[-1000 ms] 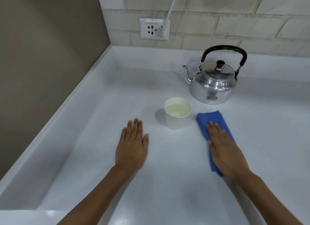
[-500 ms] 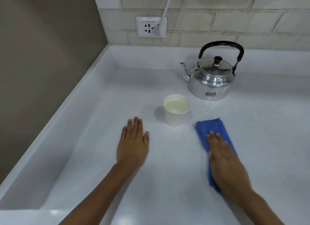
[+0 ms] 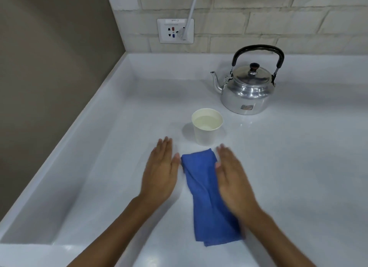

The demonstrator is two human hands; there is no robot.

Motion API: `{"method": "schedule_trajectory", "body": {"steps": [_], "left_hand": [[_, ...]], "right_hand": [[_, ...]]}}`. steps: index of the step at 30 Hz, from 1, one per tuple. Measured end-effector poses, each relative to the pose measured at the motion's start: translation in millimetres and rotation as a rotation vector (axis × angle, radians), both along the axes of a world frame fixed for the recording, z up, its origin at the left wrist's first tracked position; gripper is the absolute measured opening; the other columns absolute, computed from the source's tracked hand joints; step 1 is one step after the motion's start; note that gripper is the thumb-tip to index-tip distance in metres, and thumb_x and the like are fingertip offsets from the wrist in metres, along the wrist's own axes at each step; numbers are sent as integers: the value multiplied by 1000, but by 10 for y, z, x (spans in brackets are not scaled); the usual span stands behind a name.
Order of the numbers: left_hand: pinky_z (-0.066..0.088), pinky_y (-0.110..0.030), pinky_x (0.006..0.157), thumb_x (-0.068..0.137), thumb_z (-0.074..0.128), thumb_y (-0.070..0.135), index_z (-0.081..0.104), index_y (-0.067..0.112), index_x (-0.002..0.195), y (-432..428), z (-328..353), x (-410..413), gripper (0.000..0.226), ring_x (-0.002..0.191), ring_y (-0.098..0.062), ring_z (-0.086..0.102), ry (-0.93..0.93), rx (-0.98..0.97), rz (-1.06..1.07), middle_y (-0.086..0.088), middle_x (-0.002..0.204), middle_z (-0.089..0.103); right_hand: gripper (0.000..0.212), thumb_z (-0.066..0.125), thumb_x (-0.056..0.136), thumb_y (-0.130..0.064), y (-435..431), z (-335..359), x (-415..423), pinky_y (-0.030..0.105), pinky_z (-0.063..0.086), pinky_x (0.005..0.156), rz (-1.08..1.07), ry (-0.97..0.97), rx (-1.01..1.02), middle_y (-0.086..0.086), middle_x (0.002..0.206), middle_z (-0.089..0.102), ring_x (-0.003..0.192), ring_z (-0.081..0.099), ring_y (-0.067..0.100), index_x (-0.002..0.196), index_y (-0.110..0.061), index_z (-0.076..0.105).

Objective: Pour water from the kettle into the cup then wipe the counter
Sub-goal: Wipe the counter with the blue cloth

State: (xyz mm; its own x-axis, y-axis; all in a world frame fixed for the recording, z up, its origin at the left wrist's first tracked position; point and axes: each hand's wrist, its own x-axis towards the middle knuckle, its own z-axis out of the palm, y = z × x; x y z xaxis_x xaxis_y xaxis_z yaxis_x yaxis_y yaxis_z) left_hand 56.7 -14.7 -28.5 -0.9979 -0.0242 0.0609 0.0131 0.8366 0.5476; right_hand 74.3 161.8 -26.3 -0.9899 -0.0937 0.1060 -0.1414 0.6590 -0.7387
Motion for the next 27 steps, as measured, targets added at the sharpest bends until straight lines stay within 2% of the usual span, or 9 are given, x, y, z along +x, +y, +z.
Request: {"method": "schedule_trajectory", "body": {"steps": [3,5,7,9,11,15,20,24,27], "left_hand": [[-11,-18,109,96,24,40,2,16,144,411,94,254,57,136,-2,-11,-10,24,-185,1,155,0],[-19,-29,109,93,20,50,-3,13,143,699,48,429,67,136,-10,-19,-97,-72,-240,-2,154,-9],[2,-47,113,88,21,56,12,6,143,851,-7,561,74,141,-24,2,-116,-322,-264,-10,153,5],[37,-41,104,84,31,60,41,7,134,870,2,609,73,132,-23,36,-139,-425,-250,-10,143,40],[42,-35,100,82,33,62,47,9,131,794,-5,618,73,127,-21,44,-112,-437,-230,-6,138,49],[18,-36,110,85,30,58,42,9,134,522,-56,576,70,131,-24,37,-27,-502,-246,-4,141,44],[19,-33,107,86,30,52,39,9,135,-31,-117,345,66,133,-35,30,39,-456,-242,-8,143,42],[4,-36,116,82,4,66,13,15,144,-361,-140,-100,81,141,-32,-4,-1,-420,-171,-8,154,10],[-5,-36,115,89,14,56,3,14,144,-228,-168,-524,70,141,-30,-14,-24,-410,-121,-8,156,-1]], "right_hand": [[44,31,98,-13,272,6,-432,25,9,111,-77,15,153,9,152,24,140,16,20,141,-8,26],[44,29,98,-13,379,-42,-652,30,9,113,-87,6,247,13,152,22,141,14,22,141,-5,24],[45,28,98,-14,425,-96,-786,33,9,115,-86,2,310,14,152,20,141,12,24,141,-4,22],[46,28,98,-16,453,-150,-860,35,10,115,-91,3,356,15,153,19,141,10,25,141,-3,20],[47,26,98,-18,484,-203,-884,35,9,116,-104,-9,398,14,153,17,142,9,24,142,-4,18],[48,24,98,-23,525,-304,-871,35,7,116,-107,17,495,13,154,16,142,9,23,143,-5,16],[49,23,98,-23,512,-341,-856,38,9,116,-123,52,567,13,153,17,142,11,24,142,-4,15],[59,5,91,-30,479,-359,-848,40,14,114,-149,72,619,16,151,23,140,17,27,141,-2,20],[66,-2,86,-33,471,-385,-865,40,13,114,-148,71,647,15,152,22,141,16,27,142,-3,18]]}}
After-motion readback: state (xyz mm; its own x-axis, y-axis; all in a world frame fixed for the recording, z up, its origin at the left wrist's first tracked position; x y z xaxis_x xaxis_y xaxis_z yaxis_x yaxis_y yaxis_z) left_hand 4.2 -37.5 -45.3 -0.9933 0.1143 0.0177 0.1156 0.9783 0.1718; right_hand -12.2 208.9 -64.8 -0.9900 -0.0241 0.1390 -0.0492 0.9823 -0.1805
